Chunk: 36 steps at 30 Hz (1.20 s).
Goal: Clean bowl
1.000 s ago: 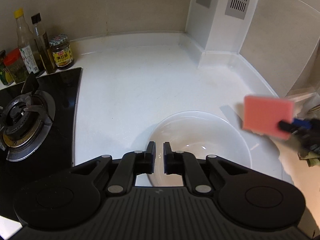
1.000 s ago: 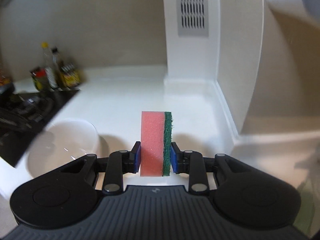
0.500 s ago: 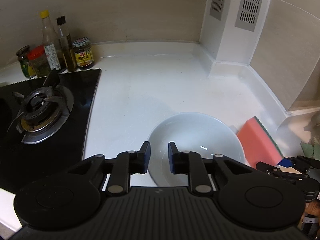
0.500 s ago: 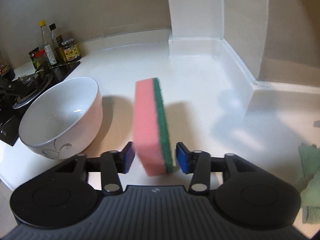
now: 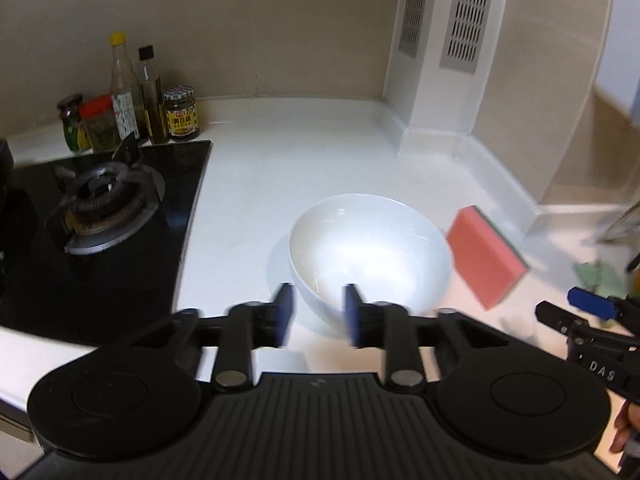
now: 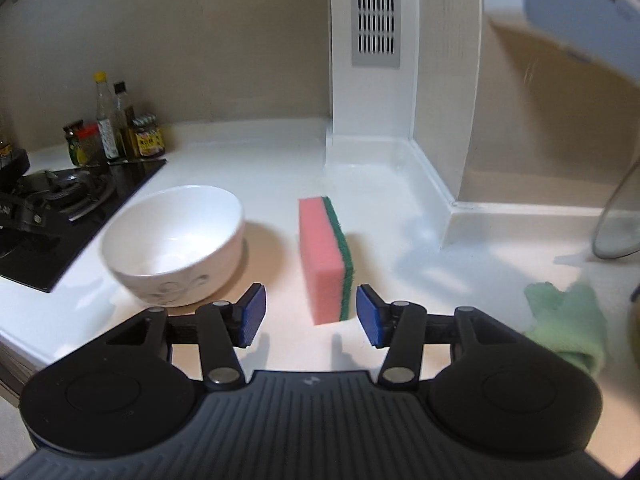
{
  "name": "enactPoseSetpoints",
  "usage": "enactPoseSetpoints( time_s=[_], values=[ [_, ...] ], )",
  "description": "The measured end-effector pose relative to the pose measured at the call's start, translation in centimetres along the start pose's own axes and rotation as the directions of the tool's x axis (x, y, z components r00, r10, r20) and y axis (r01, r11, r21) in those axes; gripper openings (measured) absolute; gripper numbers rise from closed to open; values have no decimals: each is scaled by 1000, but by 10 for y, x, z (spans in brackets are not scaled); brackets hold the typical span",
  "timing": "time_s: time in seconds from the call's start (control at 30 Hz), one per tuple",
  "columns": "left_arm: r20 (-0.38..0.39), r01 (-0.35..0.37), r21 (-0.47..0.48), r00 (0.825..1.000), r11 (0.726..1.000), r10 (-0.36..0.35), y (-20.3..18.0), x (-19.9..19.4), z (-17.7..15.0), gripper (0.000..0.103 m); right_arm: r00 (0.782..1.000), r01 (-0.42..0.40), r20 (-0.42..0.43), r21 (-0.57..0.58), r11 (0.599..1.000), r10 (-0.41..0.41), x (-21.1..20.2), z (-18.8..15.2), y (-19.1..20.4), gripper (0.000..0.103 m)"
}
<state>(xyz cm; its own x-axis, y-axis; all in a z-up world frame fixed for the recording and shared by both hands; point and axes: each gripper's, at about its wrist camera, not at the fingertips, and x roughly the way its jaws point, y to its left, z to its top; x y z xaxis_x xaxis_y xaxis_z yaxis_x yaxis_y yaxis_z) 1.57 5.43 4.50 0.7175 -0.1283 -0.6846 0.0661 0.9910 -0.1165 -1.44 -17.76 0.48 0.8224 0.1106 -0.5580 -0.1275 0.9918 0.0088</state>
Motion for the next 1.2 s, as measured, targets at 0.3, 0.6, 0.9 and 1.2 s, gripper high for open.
enactPoseSetpoints(
  time_s=[0.3, 0.6, 0.9, 1.2],
  values=[
    [35, 19, -40, 999, 999, -17, -14, -30, -31, 44, 999, 37, 17, -77, 996, -36, -63, -14, 17, 45],
    [58, -11, -97, 998, 995, 17, -45, -39, -38, 42, 999, -29, 38, -112, 993, 33, -72, -1, -3, 45],
    [50, -72, -105, 996, 992, 78, -51, -43, -45, 42, 992, -107, 62, -89, 990, 113, -64, -1, -25, 46],
    [39, -133, -104, 990, 986, 138, -51, -48, -53, 42, 988, -140, 49, -103, 985, 145, -58, -9, -21, 46]
  ],
)
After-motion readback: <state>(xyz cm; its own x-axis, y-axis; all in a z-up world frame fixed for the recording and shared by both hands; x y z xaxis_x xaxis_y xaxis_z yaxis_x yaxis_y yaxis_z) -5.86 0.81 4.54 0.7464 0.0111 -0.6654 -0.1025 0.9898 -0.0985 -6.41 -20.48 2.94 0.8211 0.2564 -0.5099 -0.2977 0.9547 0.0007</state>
